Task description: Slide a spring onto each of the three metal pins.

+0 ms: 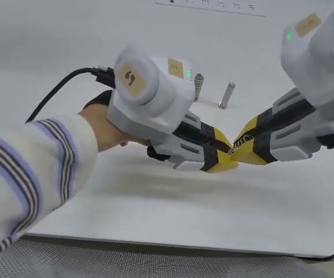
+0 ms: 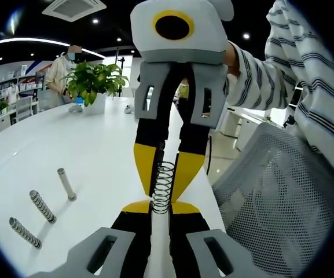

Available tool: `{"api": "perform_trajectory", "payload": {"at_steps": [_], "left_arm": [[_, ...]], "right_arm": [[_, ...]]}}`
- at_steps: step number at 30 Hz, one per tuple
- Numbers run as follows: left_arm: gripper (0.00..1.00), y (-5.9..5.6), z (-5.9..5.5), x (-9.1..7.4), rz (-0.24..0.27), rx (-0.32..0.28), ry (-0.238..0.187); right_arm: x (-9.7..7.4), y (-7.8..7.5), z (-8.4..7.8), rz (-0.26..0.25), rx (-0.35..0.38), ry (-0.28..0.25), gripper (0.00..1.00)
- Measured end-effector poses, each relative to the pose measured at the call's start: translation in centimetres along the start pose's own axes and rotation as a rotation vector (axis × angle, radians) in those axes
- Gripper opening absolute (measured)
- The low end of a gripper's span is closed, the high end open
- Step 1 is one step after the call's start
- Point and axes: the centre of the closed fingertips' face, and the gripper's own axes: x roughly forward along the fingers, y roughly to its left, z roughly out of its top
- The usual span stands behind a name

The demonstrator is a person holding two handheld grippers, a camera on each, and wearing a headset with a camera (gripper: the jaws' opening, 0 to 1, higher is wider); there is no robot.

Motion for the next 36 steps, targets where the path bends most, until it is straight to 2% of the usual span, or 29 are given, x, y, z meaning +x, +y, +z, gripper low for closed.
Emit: {"api": "perform_trajectory", "payload": {"at_steps": [9, 15, 18, 27, 32, 36], "left_arm": [[0.03, 0.2, -0.2, -0.2, 0.018, -0.004, -0.003], [0.03, 0.5, -0.3, -0.6, 0.037, -0.007, -0.006], [0.07, 1.0, -0.3, -0.8, 0.066, -0.004, -0.015], [0.06, 1.3, -0.8, -1.2, 0.077, -0.021, -0.011], [0.15, 1.5, -1.3, -1.5, 0.093, -0.037, -0.005], [0.21, 1.8, -1.6, -2.0, 0.110, -0.069, -0.026]], "right_arm": [[0.2, 0.2, 0.6, -0.012, 0.013, 0.001, 0.08], [0.3, -0.1, 0.8, -0.027, 0.002, -0.005, 0.08], [0.3, -0.4, 1.0, -0.030, 0.002, -0.009, 0.08], [0.3, -0.8, 1.4, -0.042, 0.011, -0.016, 0.08], [0.3, -1.1, 1.3, -0.050, 0.002, -0.006, 0.08], [-0.1, -1.6, 1.3, -0.064, 0.006, -0.008, 0.08]]}}
